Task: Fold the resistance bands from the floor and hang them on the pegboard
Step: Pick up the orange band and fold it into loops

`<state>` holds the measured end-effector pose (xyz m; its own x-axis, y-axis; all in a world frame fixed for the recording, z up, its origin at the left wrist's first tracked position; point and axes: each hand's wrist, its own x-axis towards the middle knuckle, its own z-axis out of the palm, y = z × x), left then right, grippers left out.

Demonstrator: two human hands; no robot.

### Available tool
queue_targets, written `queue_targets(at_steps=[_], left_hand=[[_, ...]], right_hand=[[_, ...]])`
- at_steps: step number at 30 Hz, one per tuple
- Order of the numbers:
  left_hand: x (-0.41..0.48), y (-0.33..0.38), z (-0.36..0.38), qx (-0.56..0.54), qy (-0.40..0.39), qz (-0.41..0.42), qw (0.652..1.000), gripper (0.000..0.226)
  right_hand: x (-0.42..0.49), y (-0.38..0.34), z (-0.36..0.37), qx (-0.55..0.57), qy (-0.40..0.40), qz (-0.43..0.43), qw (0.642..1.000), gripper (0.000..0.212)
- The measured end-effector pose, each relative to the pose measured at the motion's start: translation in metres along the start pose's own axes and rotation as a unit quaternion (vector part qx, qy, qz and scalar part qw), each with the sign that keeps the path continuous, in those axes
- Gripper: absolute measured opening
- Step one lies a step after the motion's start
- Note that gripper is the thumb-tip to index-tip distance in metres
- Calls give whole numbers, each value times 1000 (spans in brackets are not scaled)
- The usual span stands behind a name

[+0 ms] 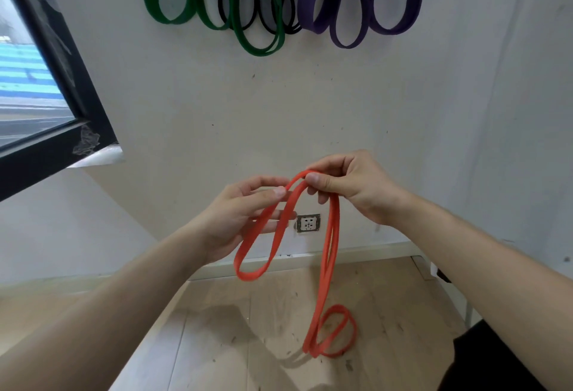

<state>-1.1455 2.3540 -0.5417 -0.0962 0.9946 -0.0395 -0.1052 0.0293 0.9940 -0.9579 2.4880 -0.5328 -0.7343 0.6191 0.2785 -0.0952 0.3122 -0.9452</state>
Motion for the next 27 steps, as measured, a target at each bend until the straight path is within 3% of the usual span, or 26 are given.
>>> queue_targets(at_steps=[7, 11, 14, 17, 20, 27], left_hand=[[2, -14, -38, 119, -15, -36, 992, 66], [2, -23, -55, 149, -92, -59, 983, 34], [4, -28, -60, 139, -99, -30, 985, 30], [7, -27, -58, 102, -38, 23, 994, 35], [9, -24, -53, 63, 22, 44, 997, 59], [16, -19, -40, 122, 223, 94, 963, 17]], right_hand=[[0, -1, -24, 43, 57, 28, 997, 29], [0, -1, -33, 67, 90, 37, 993, 16], [-1, 0, -38, 60, 103, 47, 992, 12], [-1, 1, -41, 55, 122, 57, 989, 13], [-2, 1, -43, 54, 126, 60, 989, 12], [-1, 4, -41, 36, 110, 63, 991, 12]])
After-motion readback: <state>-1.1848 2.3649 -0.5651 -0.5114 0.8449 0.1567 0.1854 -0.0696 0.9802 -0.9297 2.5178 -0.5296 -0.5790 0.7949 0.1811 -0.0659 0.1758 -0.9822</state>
